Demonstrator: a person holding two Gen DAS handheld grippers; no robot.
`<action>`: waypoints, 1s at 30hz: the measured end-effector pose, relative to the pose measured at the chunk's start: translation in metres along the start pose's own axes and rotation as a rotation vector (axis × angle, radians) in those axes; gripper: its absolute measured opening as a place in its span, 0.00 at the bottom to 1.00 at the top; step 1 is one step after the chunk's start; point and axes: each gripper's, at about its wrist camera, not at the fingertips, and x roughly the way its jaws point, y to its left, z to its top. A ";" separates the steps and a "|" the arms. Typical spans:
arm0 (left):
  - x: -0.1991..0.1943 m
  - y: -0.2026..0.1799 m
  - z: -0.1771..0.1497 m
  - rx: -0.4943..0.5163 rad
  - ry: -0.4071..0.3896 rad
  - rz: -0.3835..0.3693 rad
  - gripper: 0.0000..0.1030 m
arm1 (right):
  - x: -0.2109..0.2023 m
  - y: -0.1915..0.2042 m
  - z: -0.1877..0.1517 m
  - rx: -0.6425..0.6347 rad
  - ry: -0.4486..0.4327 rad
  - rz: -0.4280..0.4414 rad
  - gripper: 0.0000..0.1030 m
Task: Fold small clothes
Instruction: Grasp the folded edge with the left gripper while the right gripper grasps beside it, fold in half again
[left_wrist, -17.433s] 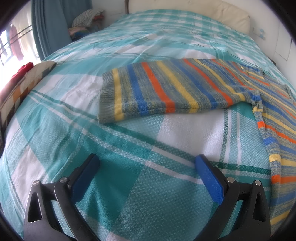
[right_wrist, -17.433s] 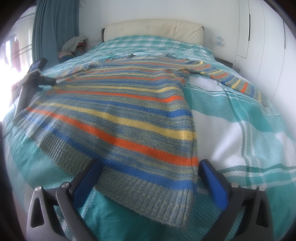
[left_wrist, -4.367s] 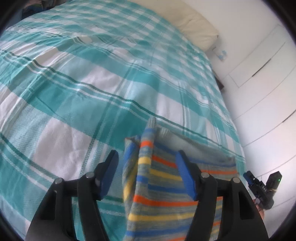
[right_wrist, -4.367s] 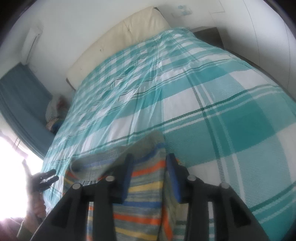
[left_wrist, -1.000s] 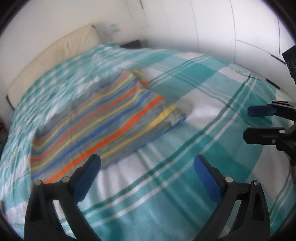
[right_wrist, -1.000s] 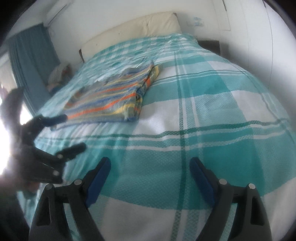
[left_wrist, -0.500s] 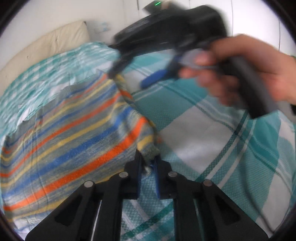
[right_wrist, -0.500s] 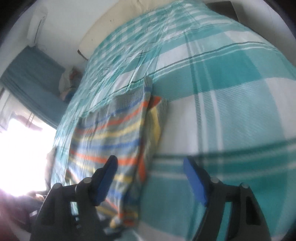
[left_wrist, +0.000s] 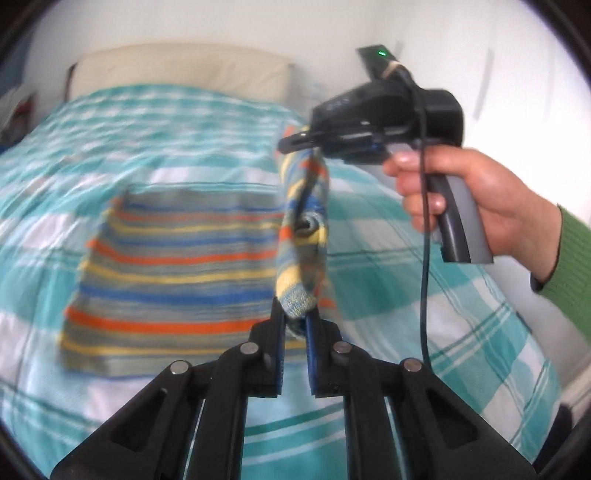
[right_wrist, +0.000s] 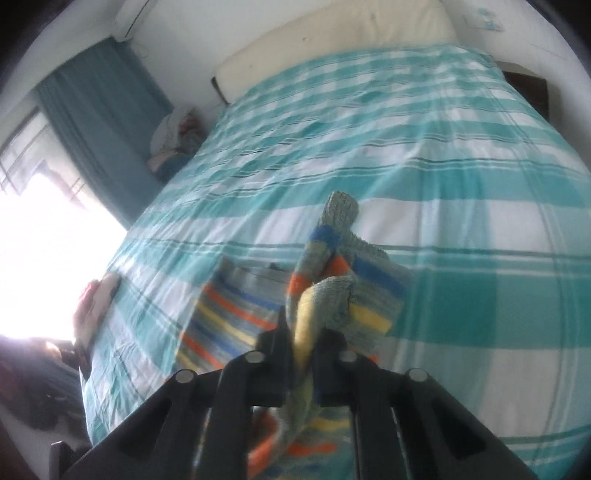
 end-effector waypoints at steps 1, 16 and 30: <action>-0.005 0.015 0.001 -0.044 -0.006 0.015 0.08 | 0.012 0.015 0.003 -0.019 0.012 0.005 0.09; -0.007 0.141 -0.023 -0.302 0.128 0.172 0.25 | 0.164 0.098 -0.013 -0.006 0.138 0.109 0.52; 0.025 0.168 -0.013 -0.340 0.208 0.296 0.41 | 0.060 0.075 -0.161 -0.264 0.249 -0.018 0.31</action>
